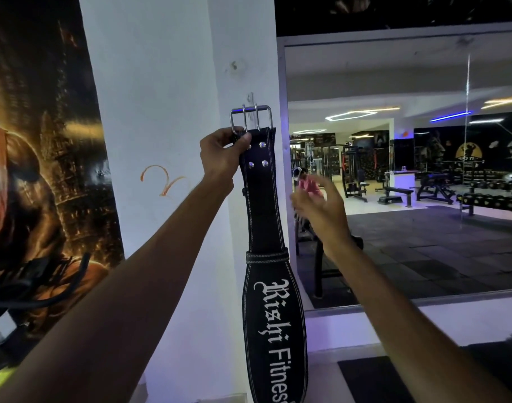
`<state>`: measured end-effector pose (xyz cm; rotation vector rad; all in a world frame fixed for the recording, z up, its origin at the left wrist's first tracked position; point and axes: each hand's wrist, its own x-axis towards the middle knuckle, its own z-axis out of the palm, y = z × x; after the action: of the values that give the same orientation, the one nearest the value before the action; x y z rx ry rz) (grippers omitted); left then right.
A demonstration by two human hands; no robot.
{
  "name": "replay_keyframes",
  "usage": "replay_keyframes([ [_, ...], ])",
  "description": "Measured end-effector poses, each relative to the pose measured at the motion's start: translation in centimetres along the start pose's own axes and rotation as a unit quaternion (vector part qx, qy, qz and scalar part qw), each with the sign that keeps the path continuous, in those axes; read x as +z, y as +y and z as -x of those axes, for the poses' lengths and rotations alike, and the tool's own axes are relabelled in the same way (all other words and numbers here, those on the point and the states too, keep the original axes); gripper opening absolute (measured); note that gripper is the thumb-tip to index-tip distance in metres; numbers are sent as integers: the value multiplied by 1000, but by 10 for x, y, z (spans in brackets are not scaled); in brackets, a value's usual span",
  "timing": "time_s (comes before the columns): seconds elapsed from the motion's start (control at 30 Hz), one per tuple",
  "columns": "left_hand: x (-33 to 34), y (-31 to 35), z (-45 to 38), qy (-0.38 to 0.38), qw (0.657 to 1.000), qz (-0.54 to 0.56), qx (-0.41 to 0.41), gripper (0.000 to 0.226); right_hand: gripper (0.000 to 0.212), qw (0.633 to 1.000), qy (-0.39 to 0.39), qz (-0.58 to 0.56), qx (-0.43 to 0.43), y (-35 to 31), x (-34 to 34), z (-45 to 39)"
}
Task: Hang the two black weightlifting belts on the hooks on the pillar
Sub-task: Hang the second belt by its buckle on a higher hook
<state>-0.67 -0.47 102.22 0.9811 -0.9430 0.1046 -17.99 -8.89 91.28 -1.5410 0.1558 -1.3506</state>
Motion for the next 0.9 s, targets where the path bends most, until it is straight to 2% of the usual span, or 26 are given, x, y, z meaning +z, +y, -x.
replay_keyframes([
  [0.13,9,-2,11,-20,1000,-1,-1,13,45,995,-23,73,-71,-51,29,-51],
  [0.3,3,-2,19,-49,999,-21,6,19,29,995,3,74,-60,-58,50,-68],
  [0.5,-14,-6,38,-102,994,-6,32,27,29,999,31,19,-39,-57,64,-66],
  [0.6,-24,-31,63,-128,991,-2,-27,35,30,998,42,7,-41,-52,67,-65],
  [0.77,-49,-84,123,-175,978,-48,-106,17,30,998,61,-3,-29,-46,65,-63],
  [0.9,-61,-105,160,-162,976,-91,-110,16,30,997,80,-8,-21,-39,64,-60],
])
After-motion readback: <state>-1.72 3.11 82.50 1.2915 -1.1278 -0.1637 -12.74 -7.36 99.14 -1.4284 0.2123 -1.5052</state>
